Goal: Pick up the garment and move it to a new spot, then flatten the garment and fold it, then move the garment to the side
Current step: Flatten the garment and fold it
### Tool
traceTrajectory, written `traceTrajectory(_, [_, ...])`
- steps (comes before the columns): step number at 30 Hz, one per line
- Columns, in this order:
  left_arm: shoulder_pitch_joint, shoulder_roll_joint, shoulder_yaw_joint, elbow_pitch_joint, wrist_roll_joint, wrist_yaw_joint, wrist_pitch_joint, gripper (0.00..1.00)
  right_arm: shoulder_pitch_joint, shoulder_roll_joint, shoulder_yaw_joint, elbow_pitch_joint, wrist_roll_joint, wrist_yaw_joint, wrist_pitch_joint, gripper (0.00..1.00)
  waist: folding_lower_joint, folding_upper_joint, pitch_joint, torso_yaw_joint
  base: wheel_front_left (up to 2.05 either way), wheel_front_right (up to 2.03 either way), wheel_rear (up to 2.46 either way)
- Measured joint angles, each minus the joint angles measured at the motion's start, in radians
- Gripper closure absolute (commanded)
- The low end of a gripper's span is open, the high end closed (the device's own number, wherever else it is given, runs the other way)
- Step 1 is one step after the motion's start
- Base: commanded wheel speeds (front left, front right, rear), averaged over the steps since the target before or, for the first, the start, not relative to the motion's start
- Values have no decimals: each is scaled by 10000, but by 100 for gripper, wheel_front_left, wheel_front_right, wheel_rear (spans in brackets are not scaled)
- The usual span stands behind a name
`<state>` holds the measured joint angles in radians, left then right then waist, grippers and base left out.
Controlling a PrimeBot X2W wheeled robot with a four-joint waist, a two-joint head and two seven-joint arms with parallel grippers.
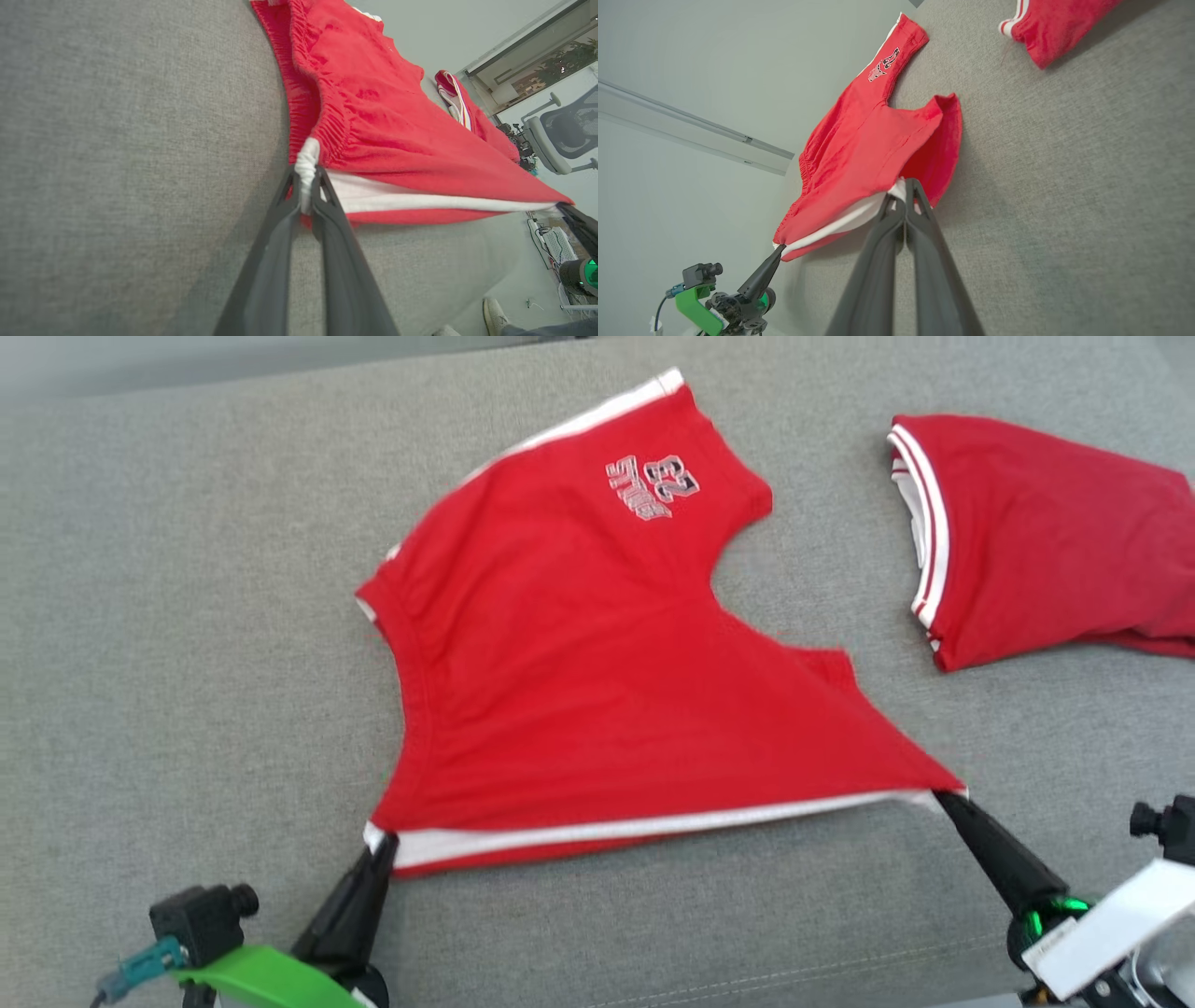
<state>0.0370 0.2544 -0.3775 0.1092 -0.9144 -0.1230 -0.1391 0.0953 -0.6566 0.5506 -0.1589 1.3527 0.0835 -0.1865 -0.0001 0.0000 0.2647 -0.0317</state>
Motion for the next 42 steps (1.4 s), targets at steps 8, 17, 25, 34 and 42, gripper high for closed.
traceTrajectory(8, [997, 320, -311, -1018, -322, -12, 562, 100, 770, -846, -700, -1078, 313, -59, -35, 100, 0, 0, -451, -58, 0, 0, 0])
traceTrajectory(17, [-9, 1358, -144, -2940, -451, -12, 1634, 100, -417, -1739, -1350, -1837, 629, -148, 644, 100, 0, 0, 196, 41, 0, 0, 0])
traceTrajectory(25, [-1388, 1747, -59, -3946, -826, 198, 3116, 100, -2574, -2144, -1760, -1810, 1214, -506, 1862, 100, 0, 0, 1174, 293, 0, 0, 0])
traceTrajectory(34, [-3861, 1476, 115, -4203, -1327, 713, 4324, 100, -5421, -2295, -2086, -1289, 1097, -1488, 2964, 100, 0, 0, 2457, 971, 0, 0, 0])
traceTrajectory(42, [-5263, 999, -90, -3789, -1475, 986, 4830, 100, -7257, -2359, -2123, -917, 775, -1802, 3584, 100, 1, 0, 3533, 1651, 0, 0, 0])
